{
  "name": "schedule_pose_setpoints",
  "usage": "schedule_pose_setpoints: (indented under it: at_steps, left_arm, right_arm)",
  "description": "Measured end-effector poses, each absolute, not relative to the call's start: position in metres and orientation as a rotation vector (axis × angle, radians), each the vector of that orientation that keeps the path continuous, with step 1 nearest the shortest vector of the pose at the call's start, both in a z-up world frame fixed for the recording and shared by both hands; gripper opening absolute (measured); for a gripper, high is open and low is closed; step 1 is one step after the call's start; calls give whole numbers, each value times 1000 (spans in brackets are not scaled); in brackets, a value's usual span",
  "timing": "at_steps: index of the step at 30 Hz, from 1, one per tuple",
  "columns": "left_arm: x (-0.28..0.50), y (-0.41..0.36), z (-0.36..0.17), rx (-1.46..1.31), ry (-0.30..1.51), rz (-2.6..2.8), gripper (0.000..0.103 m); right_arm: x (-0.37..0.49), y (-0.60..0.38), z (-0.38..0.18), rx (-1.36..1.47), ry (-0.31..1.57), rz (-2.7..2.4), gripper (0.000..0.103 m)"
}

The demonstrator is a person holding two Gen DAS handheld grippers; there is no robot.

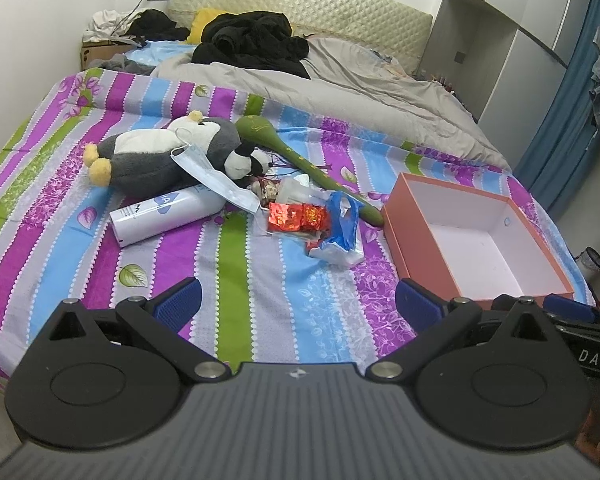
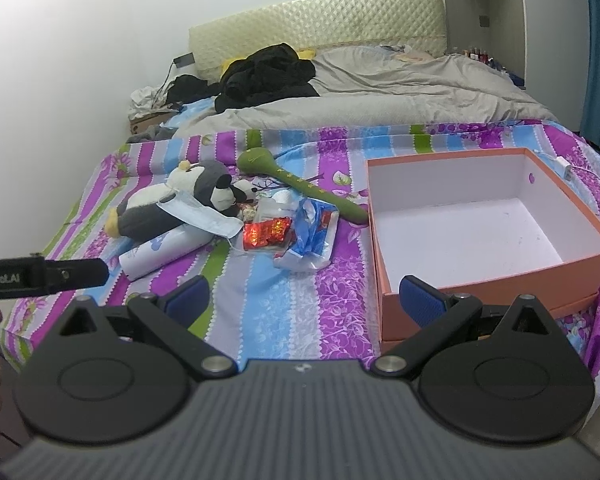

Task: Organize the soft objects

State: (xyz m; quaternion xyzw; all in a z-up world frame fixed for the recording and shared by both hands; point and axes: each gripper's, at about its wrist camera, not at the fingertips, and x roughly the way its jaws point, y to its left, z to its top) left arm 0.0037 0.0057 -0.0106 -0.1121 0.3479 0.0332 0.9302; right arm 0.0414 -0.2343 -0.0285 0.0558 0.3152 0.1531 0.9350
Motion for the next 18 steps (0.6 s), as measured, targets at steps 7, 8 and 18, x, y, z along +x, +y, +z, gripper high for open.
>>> schedule_pose_setpoints:
  at_steps: [7, 8, 18]
  left_arm:
    - [4, 9, -12, -236, 719, 68, 103]
    - [4, 10, -12, -236, 720, 69, 103]
    - [4, 20, -14, -261, 729, 82, 103]
  right_arm:
    - [41, -233, -29, 117, 648, 315, 103]
    - [42, -232, -30, 120, 650, 315, 103]
    - [47, -231, -34, 128, 671, 317, 103]
